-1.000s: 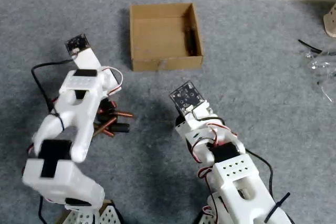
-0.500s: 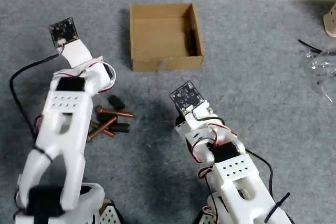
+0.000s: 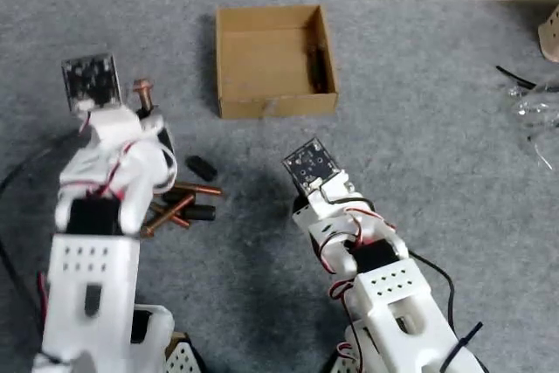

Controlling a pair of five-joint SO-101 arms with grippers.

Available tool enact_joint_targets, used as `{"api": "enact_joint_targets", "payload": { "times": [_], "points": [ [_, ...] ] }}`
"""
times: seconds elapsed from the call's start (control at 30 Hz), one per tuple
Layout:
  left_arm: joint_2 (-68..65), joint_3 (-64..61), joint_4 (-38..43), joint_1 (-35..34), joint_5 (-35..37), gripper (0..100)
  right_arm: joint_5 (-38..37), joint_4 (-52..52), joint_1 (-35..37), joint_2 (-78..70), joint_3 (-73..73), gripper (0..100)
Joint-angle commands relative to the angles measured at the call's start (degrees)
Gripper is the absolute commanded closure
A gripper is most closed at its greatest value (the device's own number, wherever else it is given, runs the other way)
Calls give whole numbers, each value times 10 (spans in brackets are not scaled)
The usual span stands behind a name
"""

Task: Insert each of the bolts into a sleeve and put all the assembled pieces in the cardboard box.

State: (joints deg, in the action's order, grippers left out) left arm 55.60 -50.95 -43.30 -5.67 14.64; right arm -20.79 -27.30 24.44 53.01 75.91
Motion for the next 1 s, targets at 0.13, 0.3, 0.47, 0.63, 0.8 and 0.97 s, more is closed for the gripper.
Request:
{"api": "enact_joint_targets", "payload": {
  "times": [0.13, 0.3, 0.47, 0.63, 0.8, 0.97],
  "points": [
    [215, -97, 4, -7, -13, 995, 6, 17, -8, 151, 47, 995],
    [335, -167, -15, -6, -12, 995, 6, -7, -7, 319, 116, 995],
    [437, -214, -33, -6, -11, 995, 6, -68, -4, 467, 149, 995],
    [498, -233, -33, -5, -9, 995, 30, -101, 1, 524, 167, 995],
    [490, -233, -29, 21, -9, 995, 33, -101, 2, 523, 167, 995],
    [490, -237, -29, 102, 4, 995, 37, -100, 3, 524, 167, 995]
  ]
}}
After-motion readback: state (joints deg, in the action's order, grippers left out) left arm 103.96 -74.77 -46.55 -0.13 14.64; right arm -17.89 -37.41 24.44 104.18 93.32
